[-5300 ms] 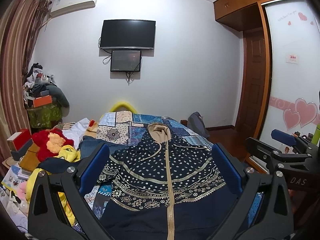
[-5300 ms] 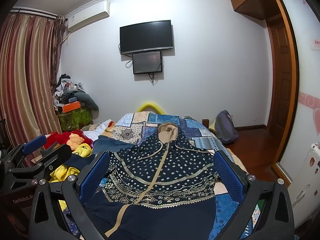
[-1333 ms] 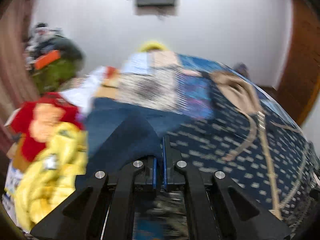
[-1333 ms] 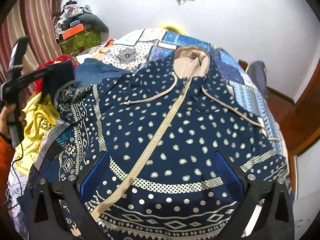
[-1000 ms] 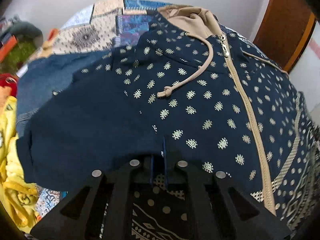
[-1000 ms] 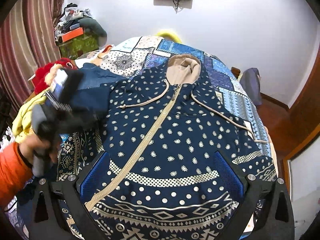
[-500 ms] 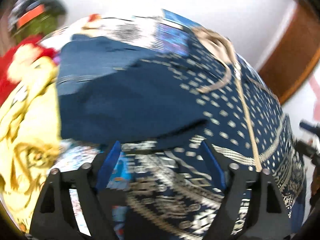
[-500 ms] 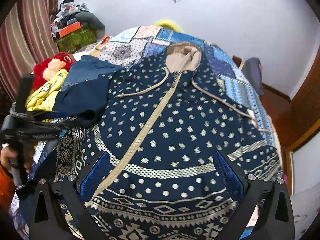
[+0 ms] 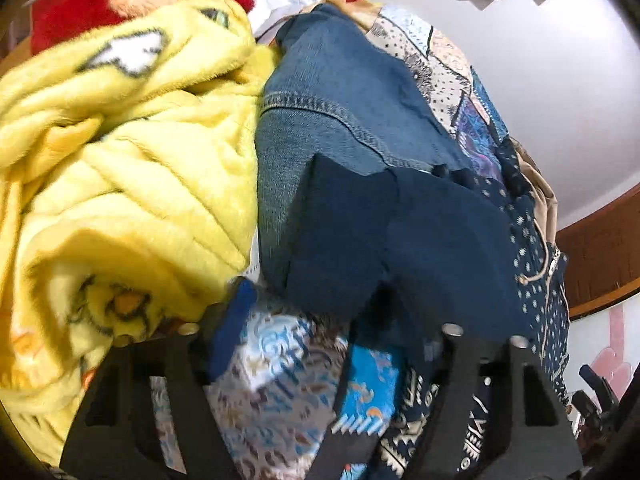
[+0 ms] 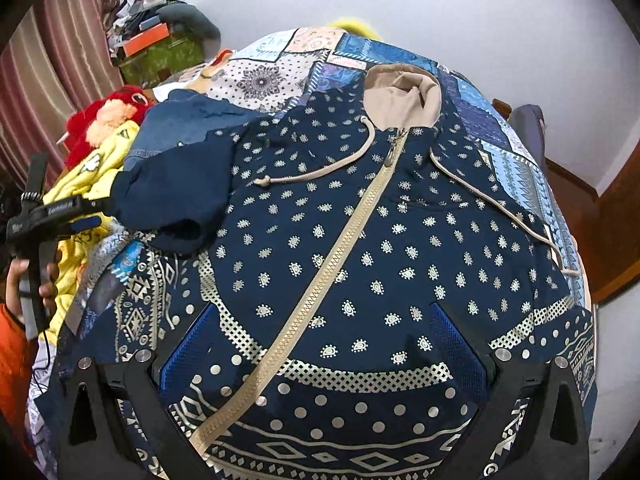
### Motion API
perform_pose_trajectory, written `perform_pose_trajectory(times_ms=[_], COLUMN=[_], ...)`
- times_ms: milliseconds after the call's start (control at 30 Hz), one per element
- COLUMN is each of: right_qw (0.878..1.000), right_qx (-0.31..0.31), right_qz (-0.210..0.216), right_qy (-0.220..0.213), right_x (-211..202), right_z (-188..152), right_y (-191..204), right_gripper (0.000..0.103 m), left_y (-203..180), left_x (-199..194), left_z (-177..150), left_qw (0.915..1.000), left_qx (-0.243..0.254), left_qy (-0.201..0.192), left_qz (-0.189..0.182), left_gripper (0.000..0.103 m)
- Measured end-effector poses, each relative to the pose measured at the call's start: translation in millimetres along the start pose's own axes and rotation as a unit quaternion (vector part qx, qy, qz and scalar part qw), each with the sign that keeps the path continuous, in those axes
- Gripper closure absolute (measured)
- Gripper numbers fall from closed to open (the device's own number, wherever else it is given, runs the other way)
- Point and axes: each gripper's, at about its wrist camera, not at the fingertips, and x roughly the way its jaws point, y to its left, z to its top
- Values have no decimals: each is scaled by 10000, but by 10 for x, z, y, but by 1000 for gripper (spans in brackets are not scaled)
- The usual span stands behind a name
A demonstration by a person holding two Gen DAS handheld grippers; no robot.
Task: Fold large clothes
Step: 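Carry the sleeve across the hoodie front with the left tool and release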
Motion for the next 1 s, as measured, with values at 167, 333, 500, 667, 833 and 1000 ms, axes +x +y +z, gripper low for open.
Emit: perform_pose_trajectory(times_ms=[167,333,500,667,833,1000], right_qw=[9999,9999,9998,9987,9956,9904], right_qx=[-82,-85,70,275,580,963], right_qz=[-93,-134,-124,-220,-413,-640], right_qy=[52,27,-139,-376,-610,-757], right_x=[49,25,-108,-323,-600,-842], right_z=[-29,-62,-83,-117,-231,-401], right_y=[-11,-56,-184,-419,-801,-1258], right_gripper=[0,0,0,0,0,0], left_y=[-154,-566,-1223,-2338,-3404,-4234], left_x=[-40,-390,-796,-1115,-1139,-687], left_z=[8,37,170,205,-72,-623], left_qw=[9988,9864,9738,9498,9199,8874], left_qx=[332,1127,1759,2663,3537,4340], left_qy=[-150,-713,-1266,-1641,-1490,-799], left_qz=[317,964,694,-50,-807,-1331], left_gripper=[77,90,91,91,92,95])
